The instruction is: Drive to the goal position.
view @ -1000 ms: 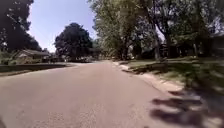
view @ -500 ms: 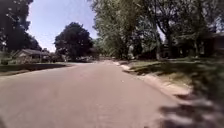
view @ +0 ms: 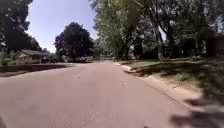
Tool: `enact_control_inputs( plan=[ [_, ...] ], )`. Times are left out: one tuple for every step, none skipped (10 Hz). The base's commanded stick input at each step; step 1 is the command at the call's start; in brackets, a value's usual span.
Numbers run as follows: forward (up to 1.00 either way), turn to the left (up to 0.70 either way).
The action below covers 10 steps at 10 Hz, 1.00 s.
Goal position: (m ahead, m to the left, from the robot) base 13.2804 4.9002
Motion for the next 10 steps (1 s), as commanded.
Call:
enact_control_inputs(
  plan=[
    [0.5,0.0],
    [0.5,0.0],
    [0.5,0.0],
    [0.5,0.0],
    [0.5,0.0],
    [0.5,0.0],
    [0.5,0.0],
    [0.5,0.0],
    [0.5,0.0],
    [0.5,0.0]
  ],
)
